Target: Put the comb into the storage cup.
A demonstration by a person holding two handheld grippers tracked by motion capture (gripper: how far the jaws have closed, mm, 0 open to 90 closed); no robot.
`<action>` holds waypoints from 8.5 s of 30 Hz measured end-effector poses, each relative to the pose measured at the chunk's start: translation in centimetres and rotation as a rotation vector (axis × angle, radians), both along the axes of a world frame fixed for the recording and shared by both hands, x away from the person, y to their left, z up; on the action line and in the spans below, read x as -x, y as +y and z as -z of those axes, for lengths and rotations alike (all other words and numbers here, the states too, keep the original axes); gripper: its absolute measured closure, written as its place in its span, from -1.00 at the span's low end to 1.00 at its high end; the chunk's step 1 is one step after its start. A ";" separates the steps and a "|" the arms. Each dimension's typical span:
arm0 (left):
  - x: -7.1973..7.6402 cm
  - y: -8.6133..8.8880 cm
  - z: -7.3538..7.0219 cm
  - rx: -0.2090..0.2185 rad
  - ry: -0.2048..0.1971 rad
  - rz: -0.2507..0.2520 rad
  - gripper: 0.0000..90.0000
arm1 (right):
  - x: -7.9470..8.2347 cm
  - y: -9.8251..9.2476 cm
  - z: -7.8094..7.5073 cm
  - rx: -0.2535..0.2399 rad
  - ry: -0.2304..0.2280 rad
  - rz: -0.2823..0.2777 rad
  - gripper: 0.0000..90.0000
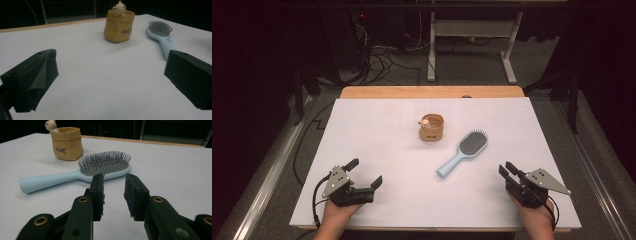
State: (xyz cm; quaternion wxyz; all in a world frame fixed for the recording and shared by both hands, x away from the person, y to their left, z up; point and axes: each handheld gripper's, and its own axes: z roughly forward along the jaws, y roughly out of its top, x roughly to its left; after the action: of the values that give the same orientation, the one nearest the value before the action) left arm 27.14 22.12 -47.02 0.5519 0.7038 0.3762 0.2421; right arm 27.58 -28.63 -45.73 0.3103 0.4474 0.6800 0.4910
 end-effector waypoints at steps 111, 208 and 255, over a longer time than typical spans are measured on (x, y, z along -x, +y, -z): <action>0.1 0.3 0.0 0.042 -0.006 0.026 -0.99 | -2.1 10.7 -0.1 0.253 0.304 -0.346 1.00; -0.1 -0.1 0.1 -0.030 0.001 0.025 -1.00 | -0.5 -1.0 -0.2 -0.023 0.246 -0.054 -0.27; -1.0 0.1 0.0 0.009 0.035 0.048 -0.99 | -3.0 1.4 -0.1 0.198 0.516 -0.081 -1.00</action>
State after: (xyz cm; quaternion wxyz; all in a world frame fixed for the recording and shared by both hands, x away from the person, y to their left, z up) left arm 28.17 22.22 -47.01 0.5540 0.7144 0.3699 0.2144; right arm 30.55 -27.22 -45.63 0.1492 0.4978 0.7984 0.3041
